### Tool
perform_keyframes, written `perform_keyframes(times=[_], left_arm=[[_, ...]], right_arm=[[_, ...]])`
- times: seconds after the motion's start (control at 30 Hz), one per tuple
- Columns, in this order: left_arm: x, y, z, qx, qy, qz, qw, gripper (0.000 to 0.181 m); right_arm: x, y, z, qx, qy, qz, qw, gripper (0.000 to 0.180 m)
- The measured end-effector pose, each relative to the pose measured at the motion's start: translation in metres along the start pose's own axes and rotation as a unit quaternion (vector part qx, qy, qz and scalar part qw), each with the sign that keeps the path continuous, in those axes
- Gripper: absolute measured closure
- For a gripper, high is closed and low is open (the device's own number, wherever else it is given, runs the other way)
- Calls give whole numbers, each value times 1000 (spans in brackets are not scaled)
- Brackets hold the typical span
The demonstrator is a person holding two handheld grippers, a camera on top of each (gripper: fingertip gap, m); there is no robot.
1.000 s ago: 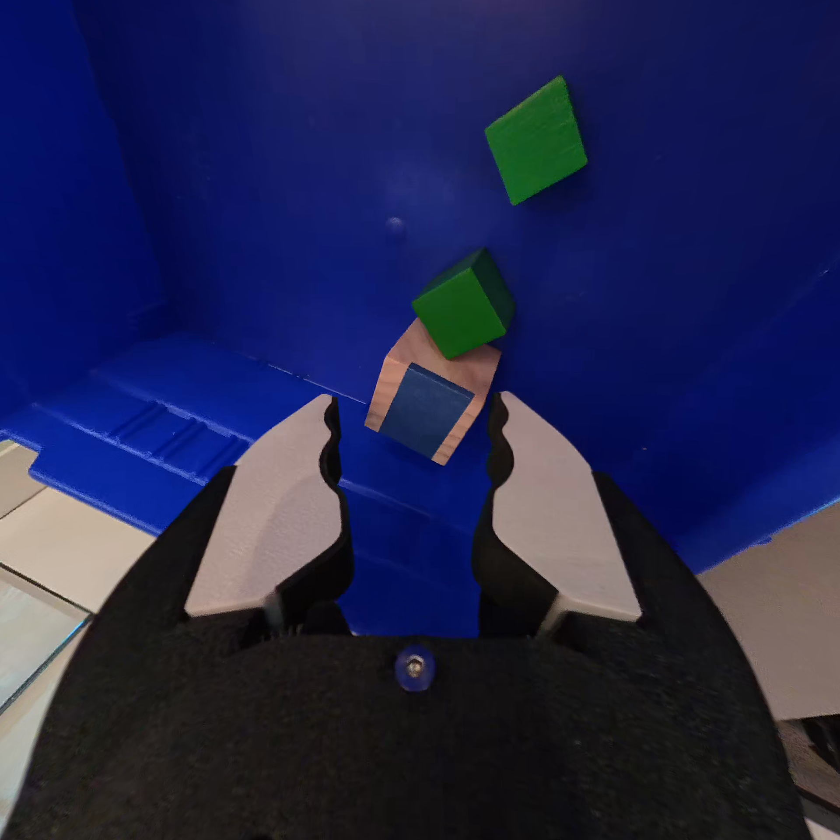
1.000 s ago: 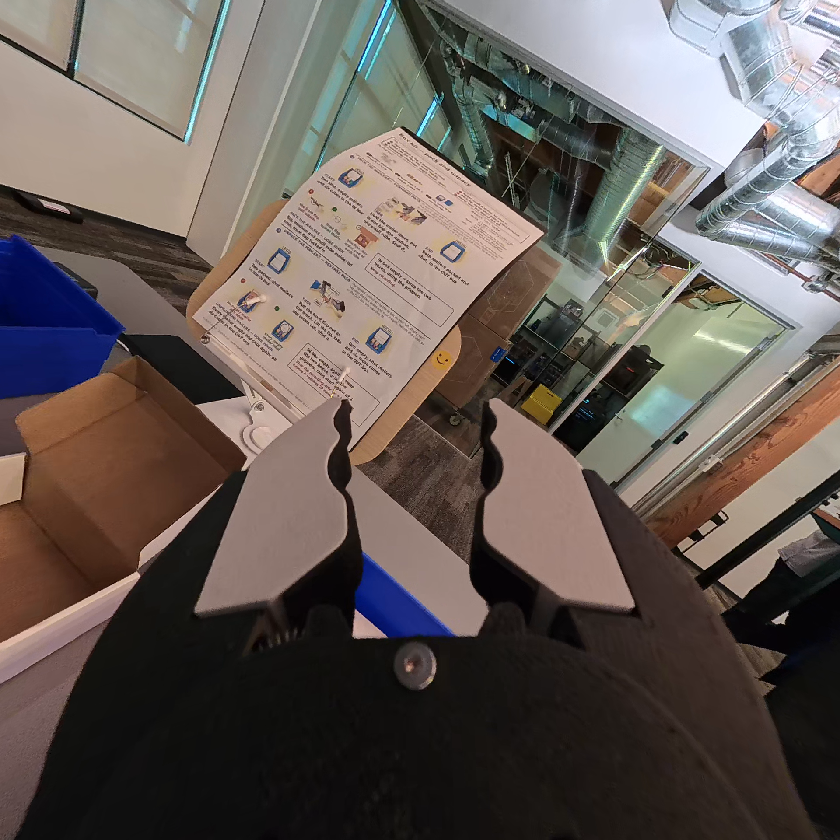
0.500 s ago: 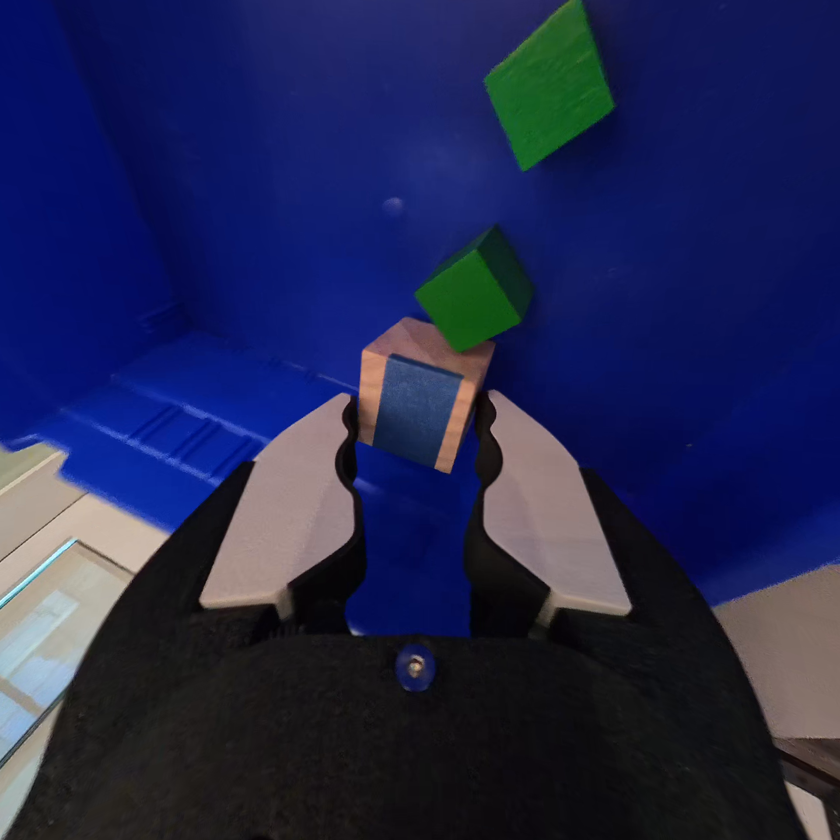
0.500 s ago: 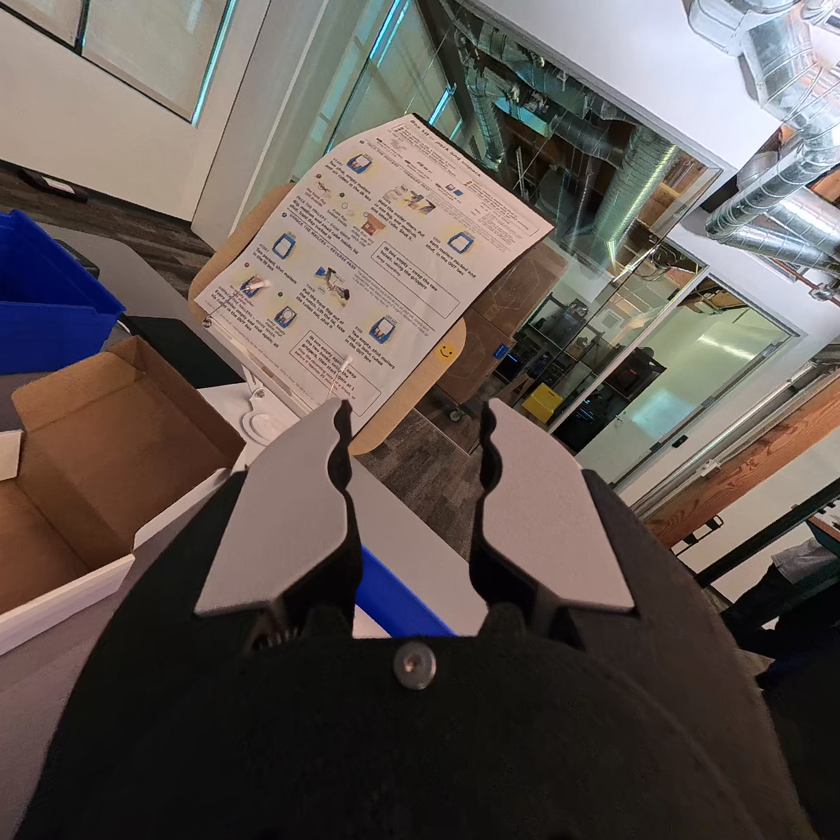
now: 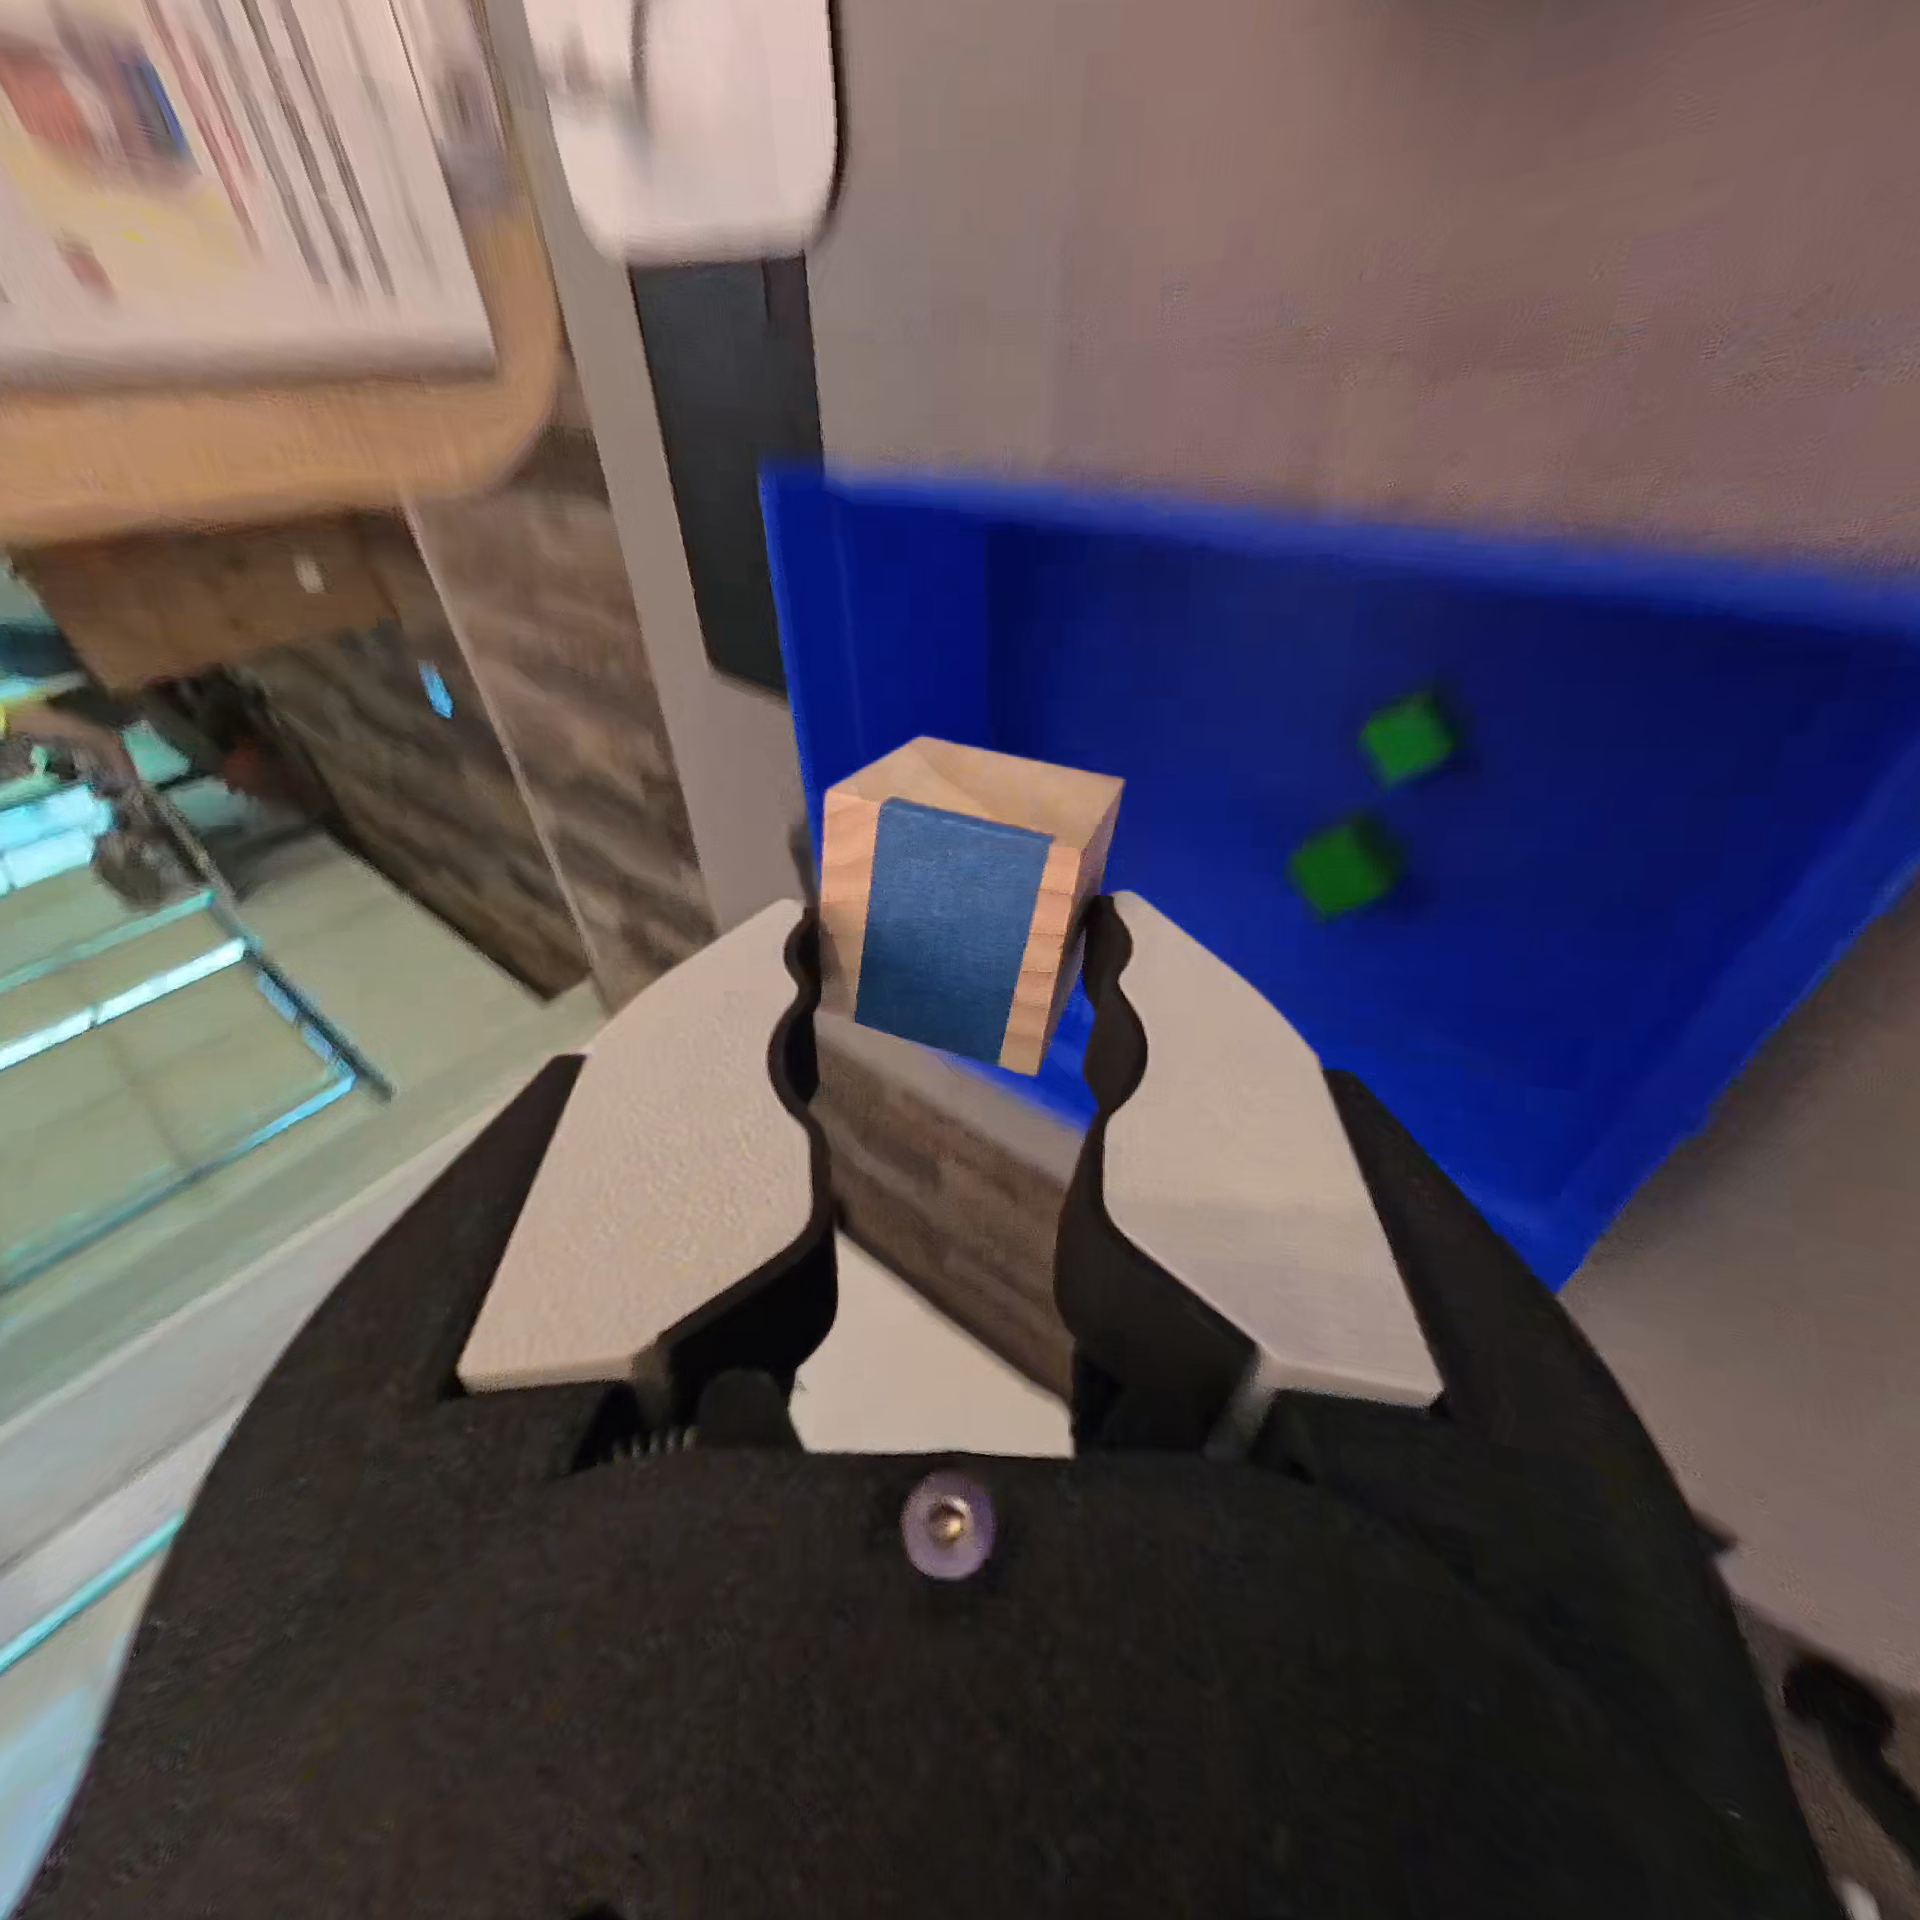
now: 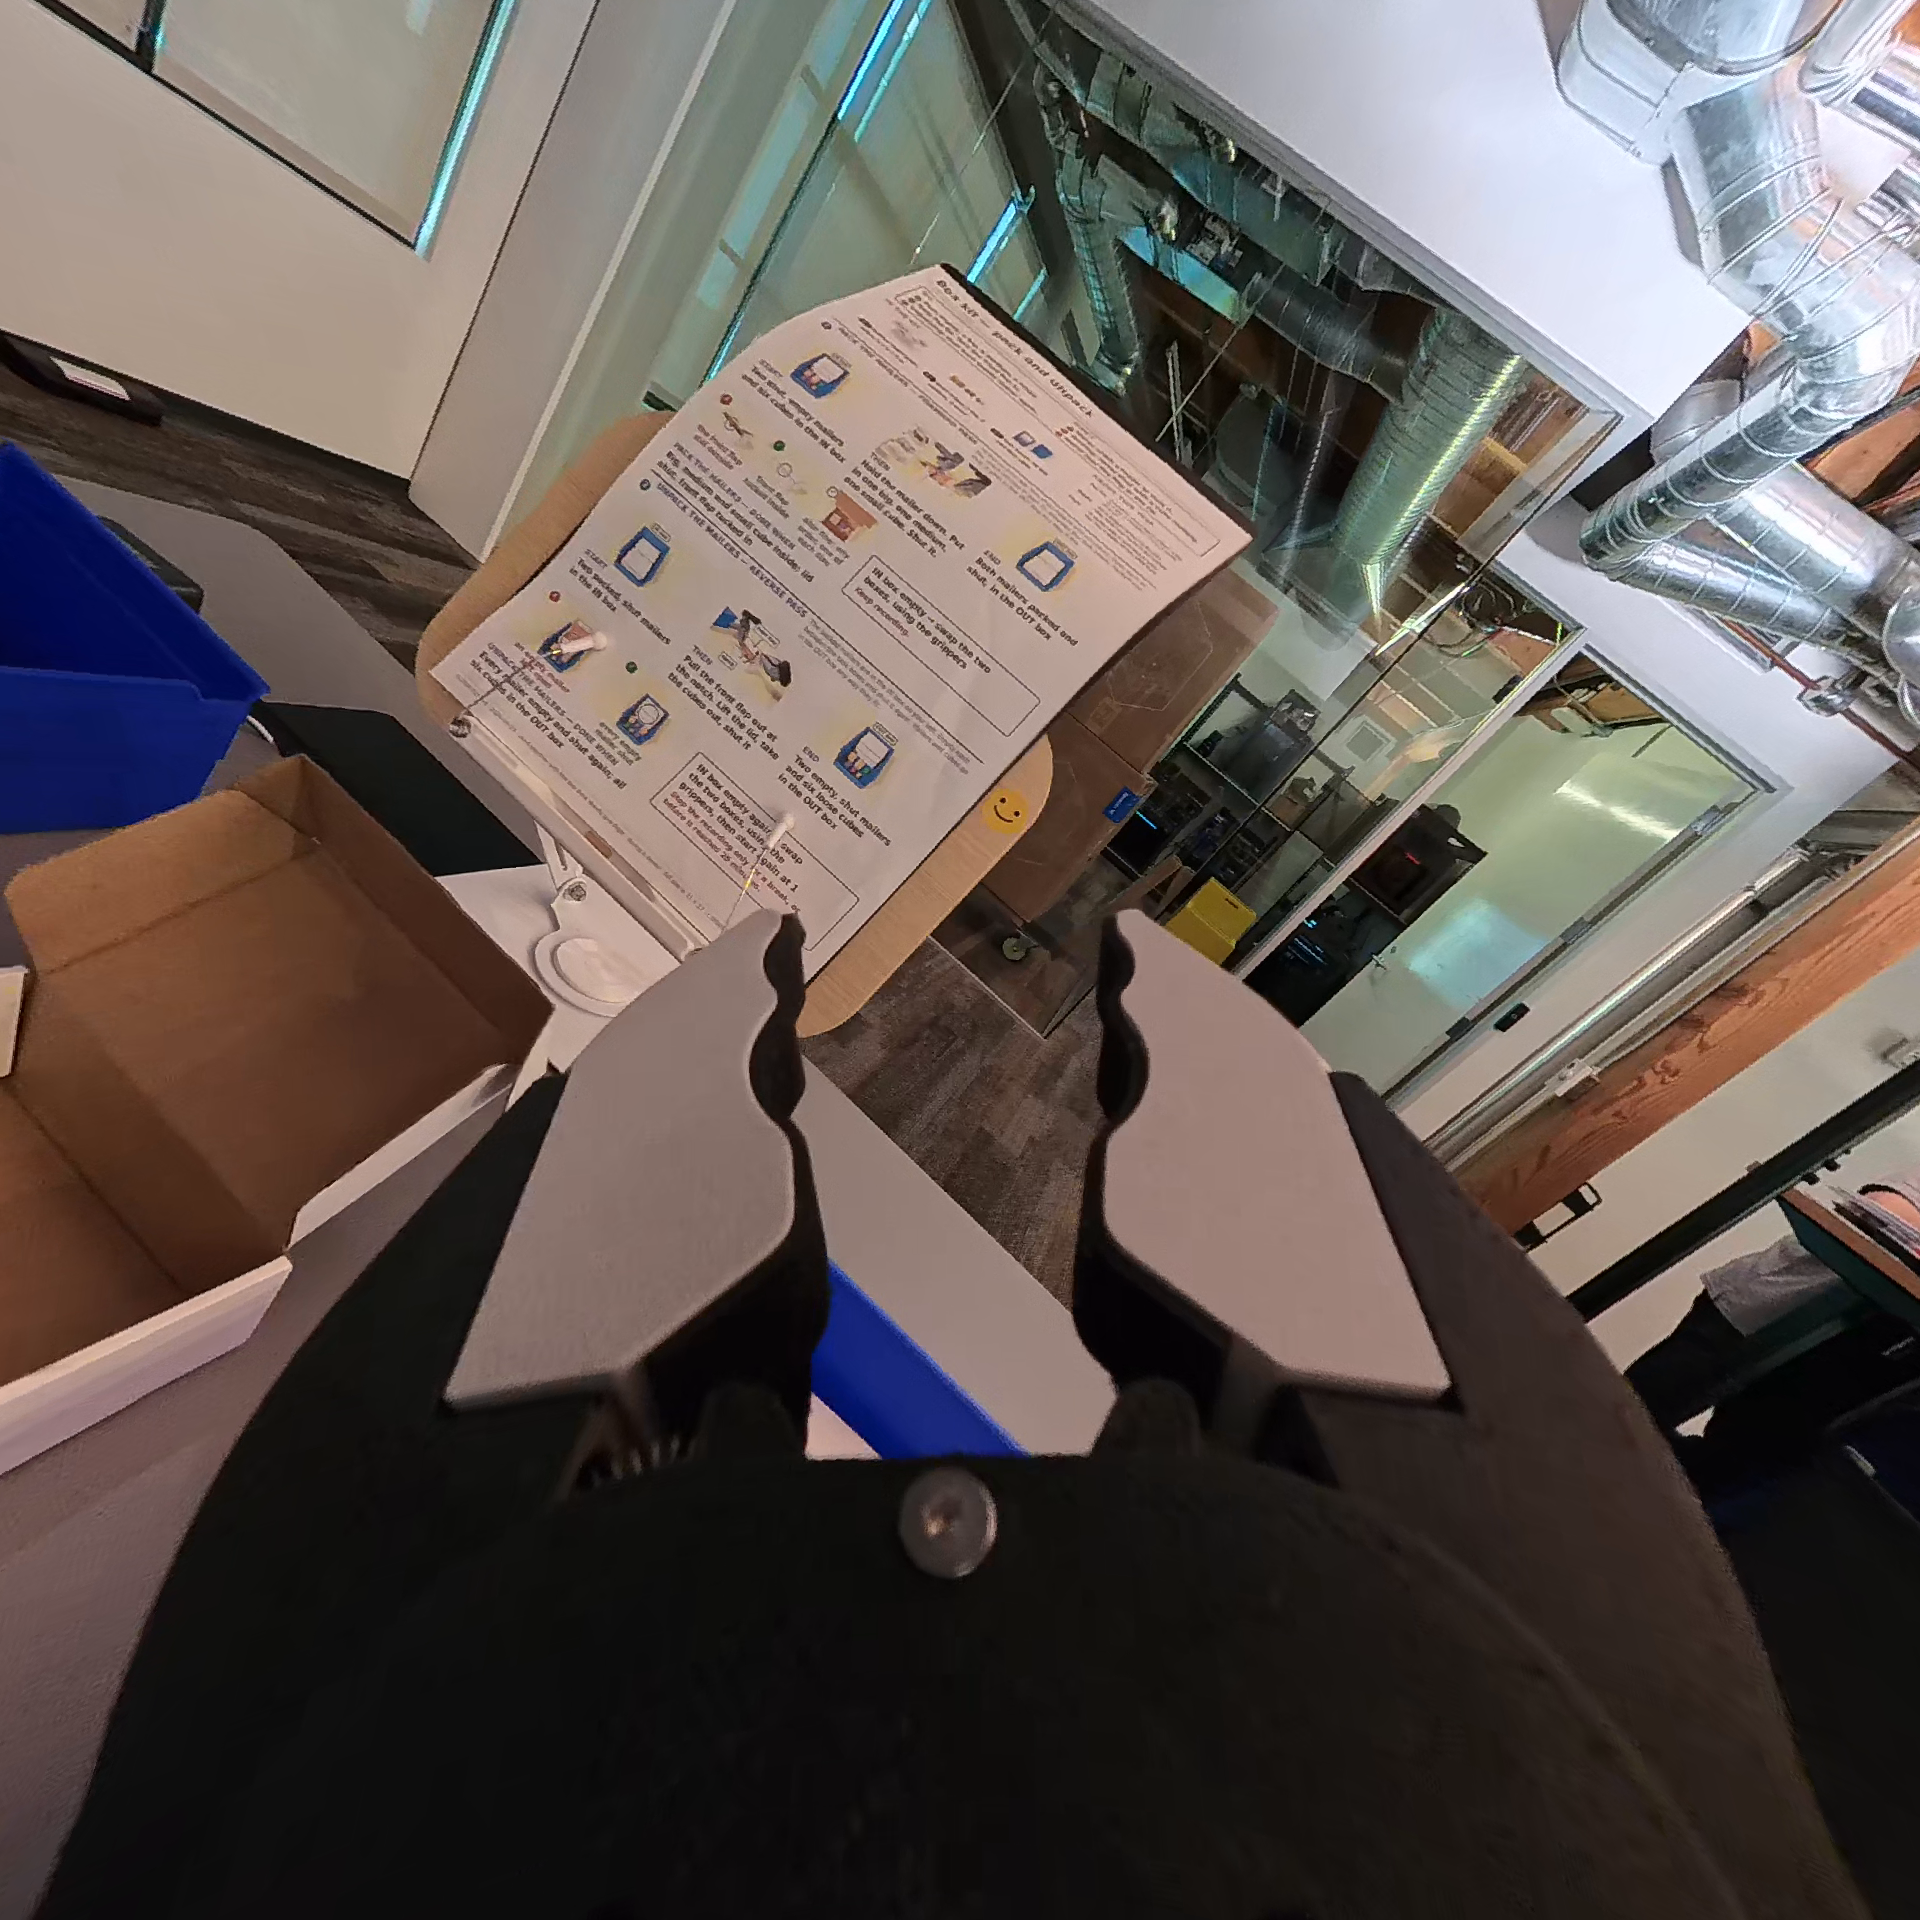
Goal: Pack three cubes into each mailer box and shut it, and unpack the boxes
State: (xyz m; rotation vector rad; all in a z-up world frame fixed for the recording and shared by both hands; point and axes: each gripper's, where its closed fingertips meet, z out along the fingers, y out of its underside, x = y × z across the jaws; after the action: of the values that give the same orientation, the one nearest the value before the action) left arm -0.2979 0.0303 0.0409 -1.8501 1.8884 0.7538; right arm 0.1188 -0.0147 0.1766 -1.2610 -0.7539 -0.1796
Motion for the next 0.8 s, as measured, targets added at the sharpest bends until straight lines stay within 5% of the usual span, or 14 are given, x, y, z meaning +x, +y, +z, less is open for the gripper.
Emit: perform_keyframes(times=[0.13,0.3,0.8], left_arm=[[33,-111,-10,109,65,9,992,132],[78,-187,12,106,125,37,986,132],[130,-210,87,31,220,29,974,132]], right_arm=[[-5,-5,-2,0,-3,-10,1000,125],[2,-3,-9,-5,9,-14,1000,124],[21,-8,-30,20,24,-2,1000,124]])
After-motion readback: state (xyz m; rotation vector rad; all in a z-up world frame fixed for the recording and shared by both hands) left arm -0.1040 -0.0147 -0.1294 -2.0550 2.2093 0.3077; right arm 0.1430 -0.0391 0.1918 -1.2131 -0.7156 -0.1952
